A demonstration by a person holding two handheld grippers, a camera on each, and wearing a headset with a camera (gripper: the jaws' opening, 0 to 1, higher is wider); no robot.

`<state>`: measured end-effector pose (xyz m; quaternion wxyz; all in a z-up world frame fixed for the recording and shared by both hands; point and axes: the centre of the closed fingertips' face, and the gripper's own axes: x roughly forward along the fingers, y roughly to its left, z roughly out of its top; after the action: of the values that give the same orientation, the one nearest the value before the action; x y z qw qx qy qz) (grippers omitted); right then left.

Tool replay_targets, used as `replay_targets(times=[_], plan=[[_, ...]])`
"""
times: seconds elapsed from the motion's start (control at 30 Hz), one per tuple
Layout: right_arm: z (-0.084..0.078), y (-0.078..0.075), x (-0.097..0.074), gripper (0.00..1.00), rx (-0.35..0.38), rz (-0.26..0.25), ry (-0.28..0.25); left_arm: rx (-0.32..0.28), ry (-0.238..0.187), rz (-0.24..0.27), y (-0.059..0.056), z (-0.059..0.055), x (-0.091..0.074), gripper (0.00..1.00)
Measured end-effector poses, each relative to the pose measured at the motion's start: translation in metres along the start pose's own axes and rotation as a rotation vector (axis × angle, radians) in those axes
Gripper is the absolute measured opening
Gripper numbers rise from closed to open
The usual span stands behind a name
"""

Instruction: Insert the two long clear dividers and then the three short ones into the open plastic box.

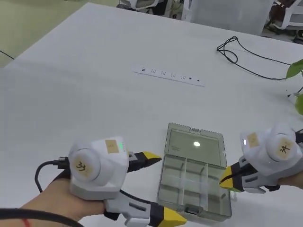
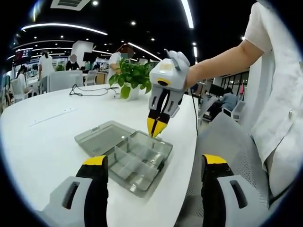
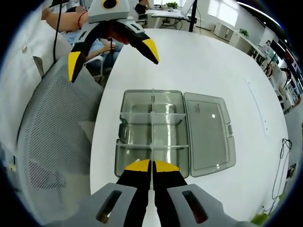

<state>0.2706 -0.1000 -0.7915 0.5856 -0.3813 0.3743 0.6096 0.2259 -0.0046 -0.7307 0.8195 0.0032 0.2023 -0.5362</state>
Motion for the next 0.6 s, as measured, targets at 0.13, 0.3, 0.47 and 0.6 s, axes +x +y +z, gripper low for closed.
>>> replay_targets(times=[0.13, 0.3, 0.47, 0.6], plan=[[0.0, 0.0, 0.002, 0.02, -0.005, 0.001, -0.007, 0.0, 0.002, -0.001, 0.0, -0.001, 0.0, 0.82], [-0.002, 0.001, 0.009, 0.02, -0.004, 0.001, -0.009, 0.0, 0.005, -0.001, 0.0, -0.002, 0.0, 0.83], [-0.004, 0.0, 0.014, 0.02, -0.034, -0.001, 0.011, 0.002, 0.009, 0.002, 0.001, -0.003, -0.001, 0.84], [-0.005, 0.001, 0.016, 0.02, -0.03, 0.001, 0.016, 0.002, 0.013, 0.004, 0.002, -0.004, 0.0, 0.85]])
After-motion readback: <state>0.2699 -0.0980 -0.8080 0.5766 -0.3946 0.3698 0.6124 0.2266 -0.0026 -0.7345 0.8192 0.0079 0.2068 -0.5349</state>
